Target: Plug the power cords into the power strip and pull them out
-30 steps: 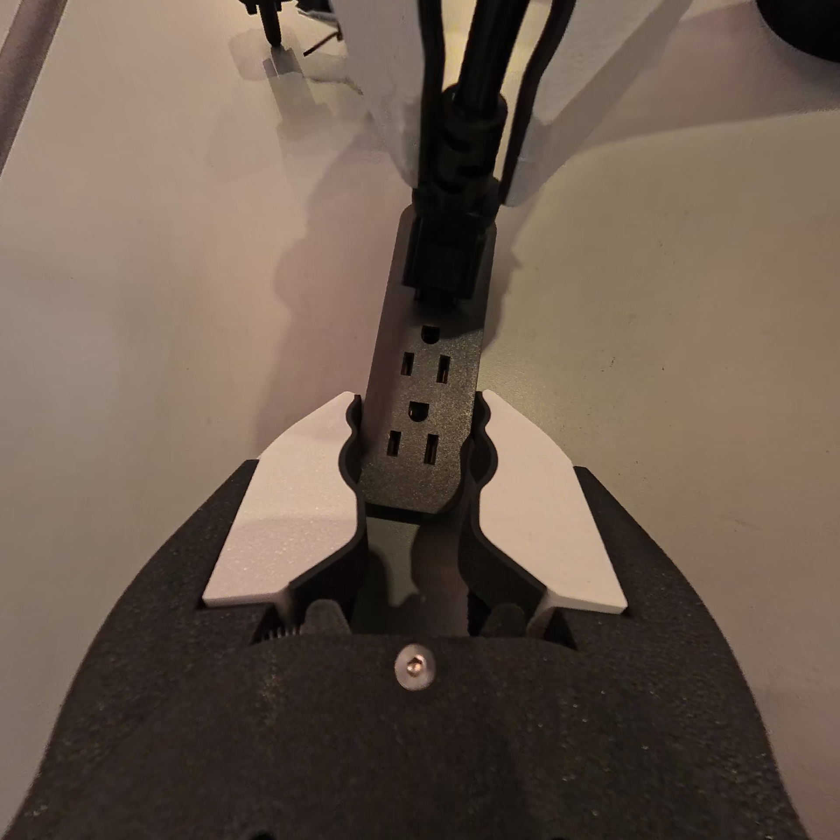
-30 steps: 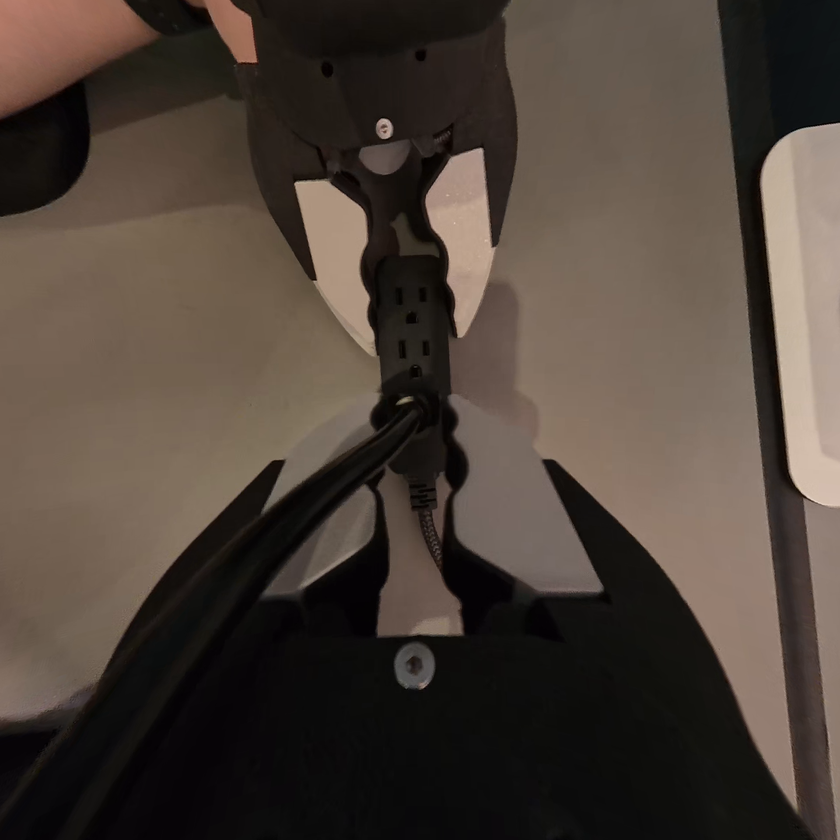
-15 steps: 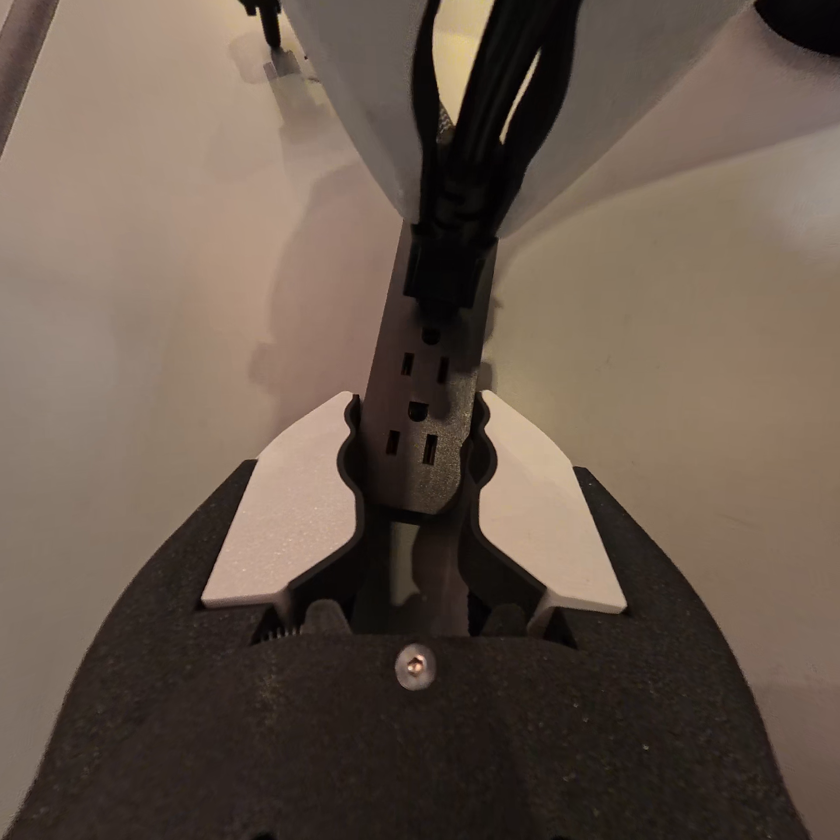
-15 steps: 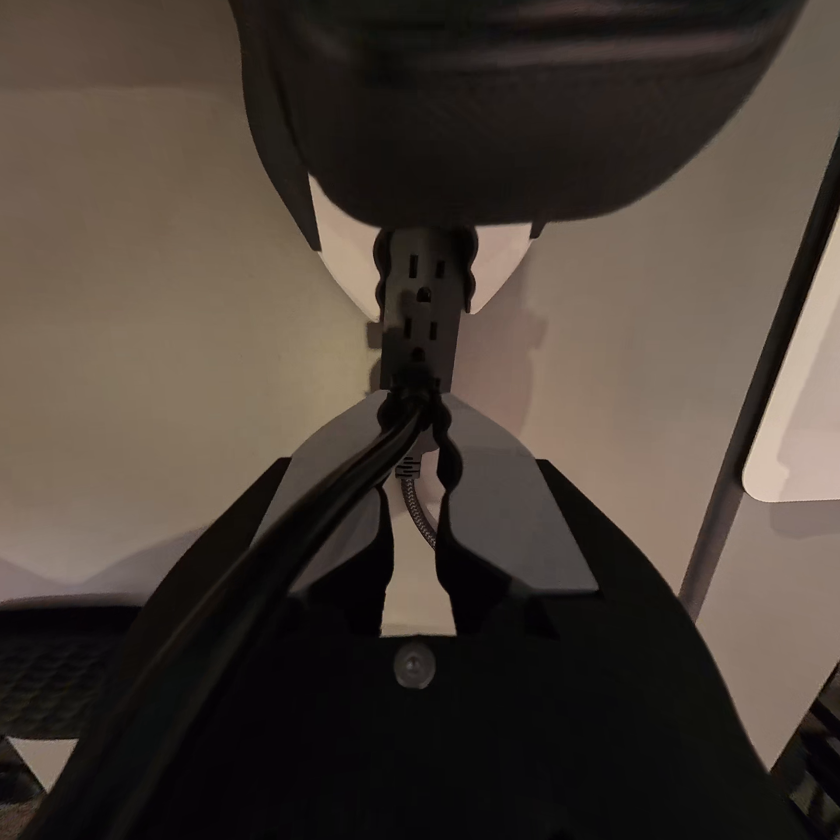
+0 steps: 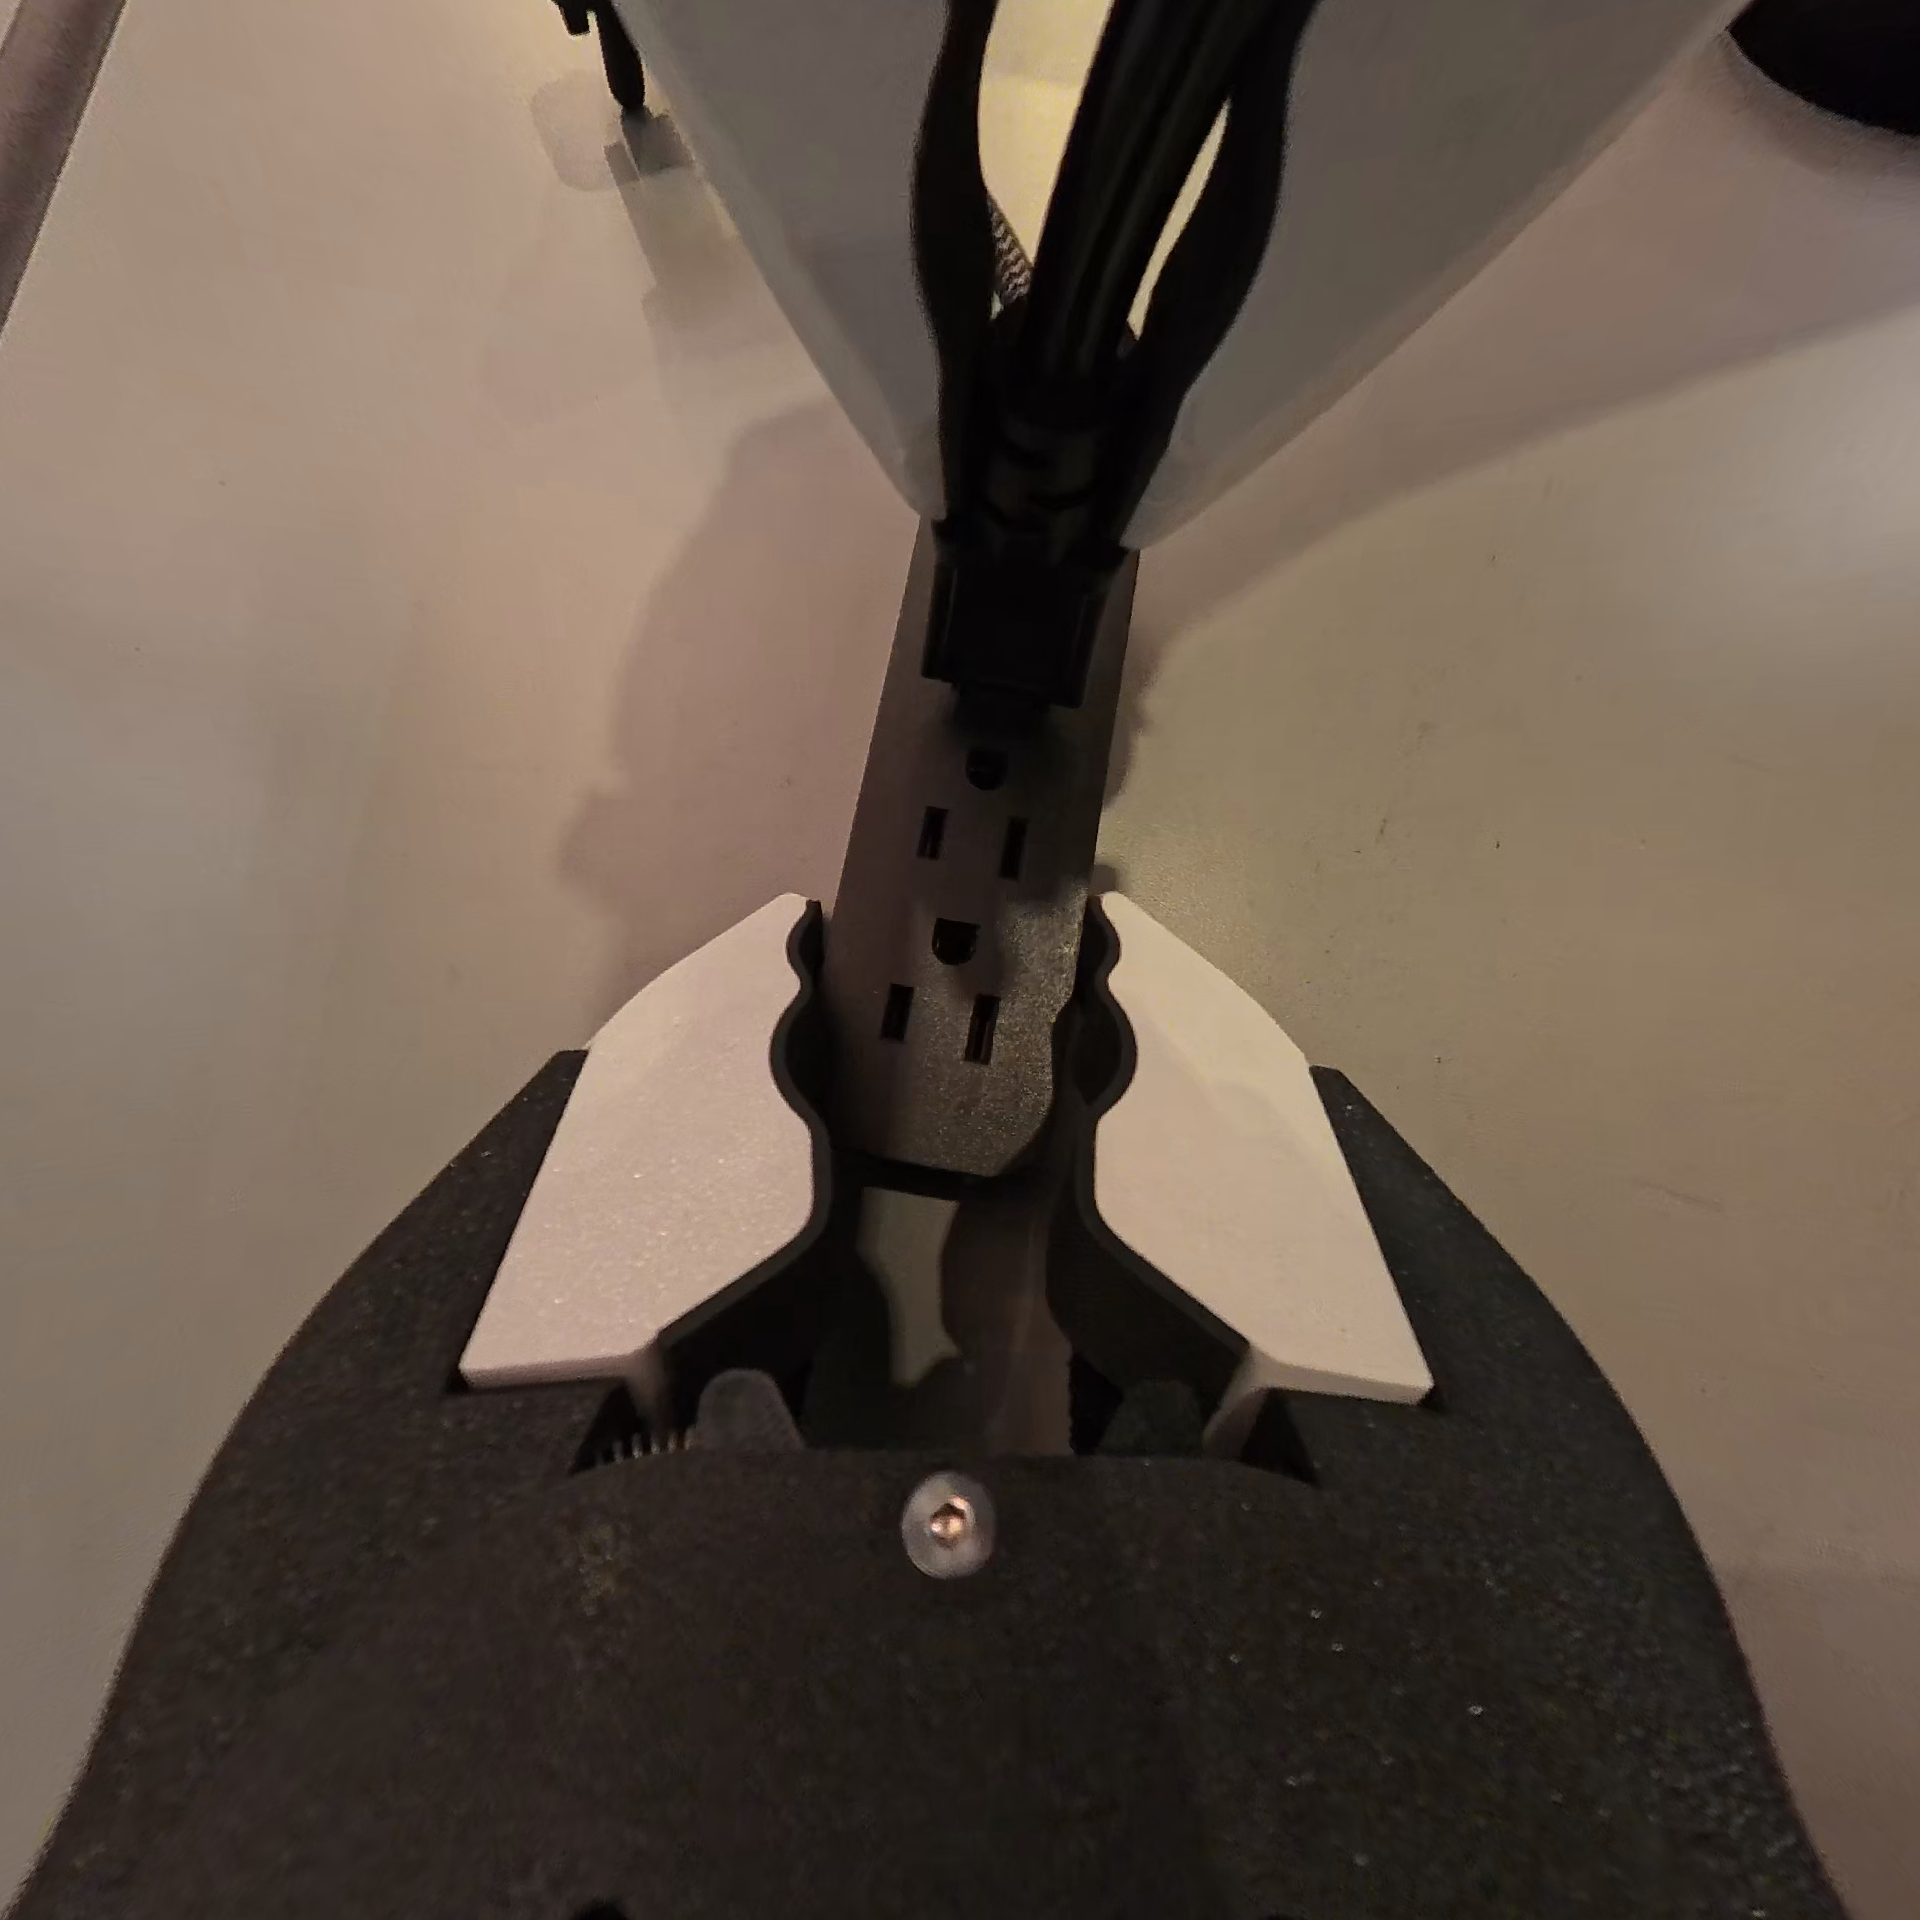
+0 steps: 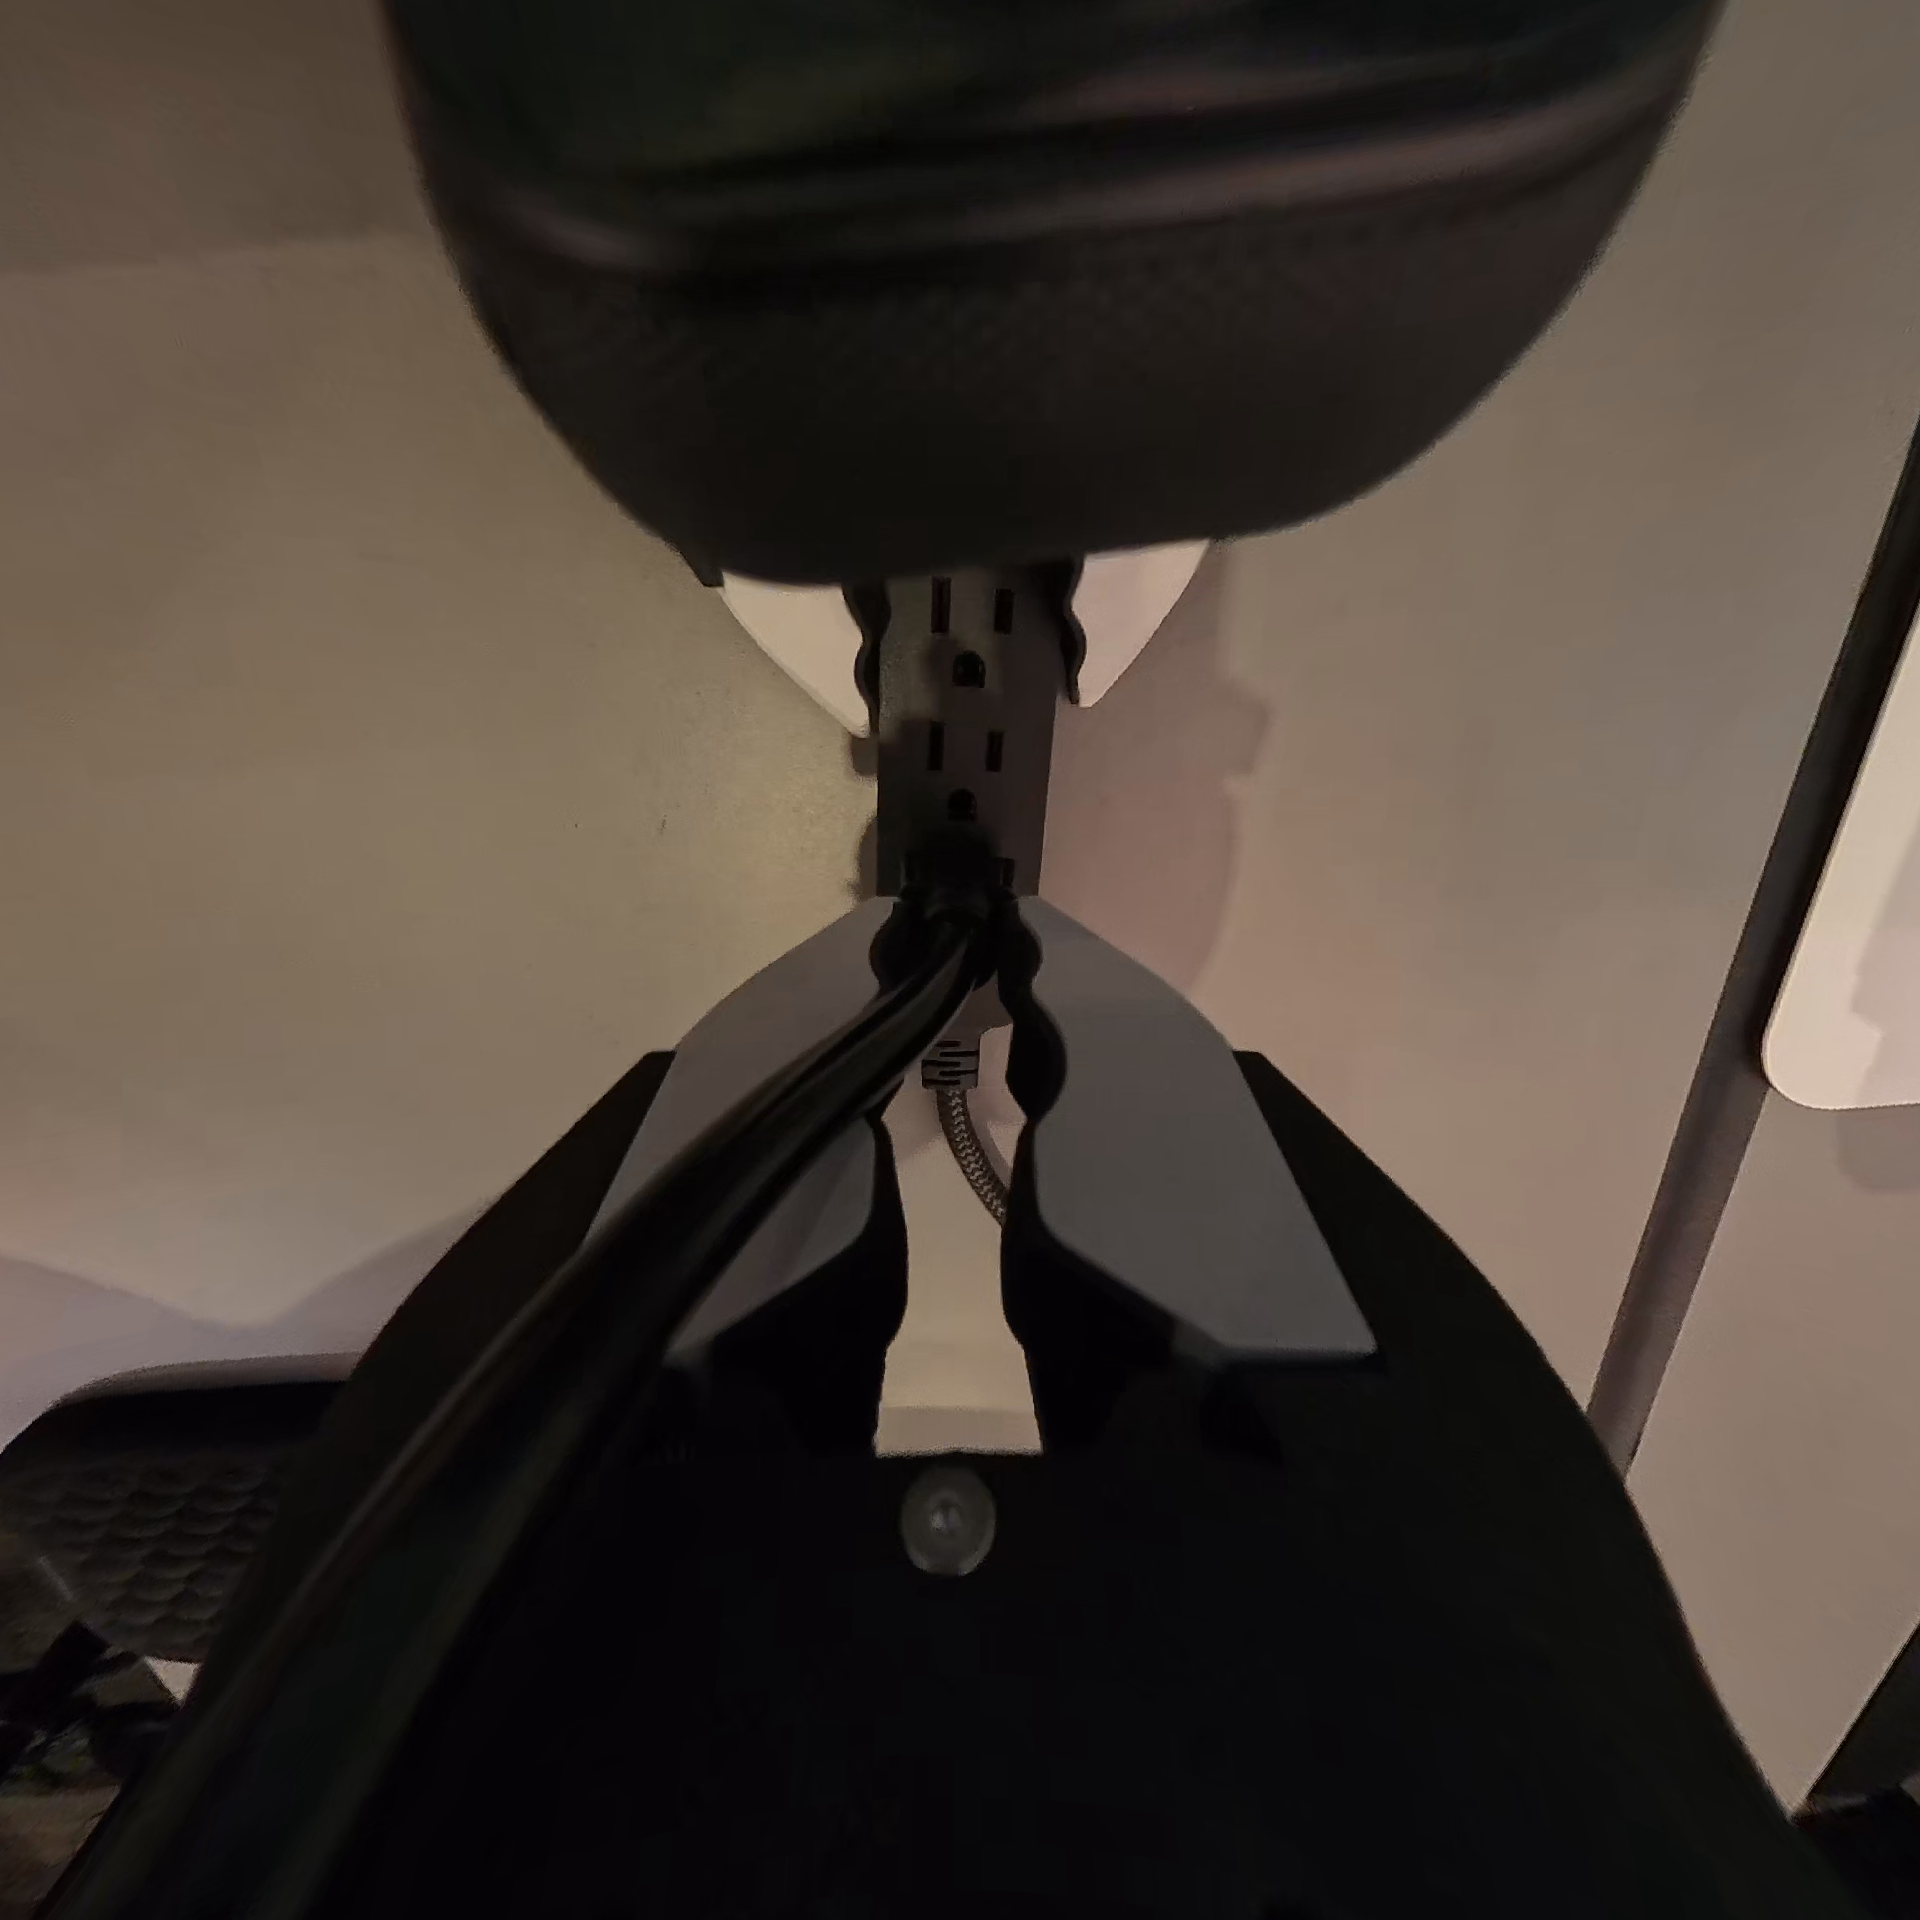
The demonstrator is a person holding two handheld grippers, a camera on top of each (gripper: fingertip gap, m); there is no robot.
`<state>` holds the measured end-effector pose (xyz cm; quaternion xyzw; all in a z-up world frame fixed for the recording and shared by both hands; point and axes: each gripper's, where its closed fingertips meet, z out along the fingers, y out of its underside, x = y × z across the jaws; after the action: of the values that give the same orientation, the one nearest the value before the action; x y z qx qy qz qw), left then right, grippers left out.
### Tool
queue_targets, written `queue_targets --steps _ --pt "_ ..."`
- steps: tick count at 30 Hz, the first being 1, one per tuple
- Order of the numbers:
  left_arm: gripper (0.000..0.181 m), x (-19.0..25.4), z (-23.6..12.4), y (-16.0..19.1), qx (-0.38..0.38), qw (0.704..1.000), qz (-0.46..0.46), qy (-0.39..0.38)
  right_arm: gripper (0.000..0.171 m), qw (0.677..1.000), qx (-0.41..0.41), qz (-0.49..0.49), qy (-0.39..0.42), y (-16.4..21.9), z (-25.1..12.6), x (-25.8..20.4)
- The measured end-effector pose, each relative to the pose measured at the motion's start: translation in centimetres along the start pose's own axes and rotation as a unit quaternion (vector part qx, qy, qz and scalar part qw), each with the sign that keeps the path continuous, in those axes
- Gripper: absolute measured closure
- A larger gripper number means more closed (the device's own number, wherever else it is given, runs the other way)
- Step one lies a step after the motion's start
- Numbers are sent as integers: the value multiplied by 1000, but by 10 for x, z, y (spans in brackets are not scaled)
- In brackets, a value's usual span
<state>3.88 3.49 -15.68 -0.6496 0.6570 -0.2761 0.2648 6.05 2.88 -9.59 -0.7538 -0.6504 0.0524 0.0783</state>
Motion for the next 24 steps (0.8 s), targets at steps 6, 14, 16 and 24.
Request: queue_targets --steps 6,14,16,24 --pt "135 1 1 -1 0 1000 0 -1 154 1000 -17 2 1 1 0 -1" --pt "135 1 1 -1 0 1000 1 0 154 1000 -24 -8 5 1 0 -2" --pt "135 1 1 -1 0 1000 1 1 154 1000 -19 -6 6 1 1 -2" --pt "135 1 1 -1 0 1000 0 1 154 999 -36 -17 17 0 1 -3"
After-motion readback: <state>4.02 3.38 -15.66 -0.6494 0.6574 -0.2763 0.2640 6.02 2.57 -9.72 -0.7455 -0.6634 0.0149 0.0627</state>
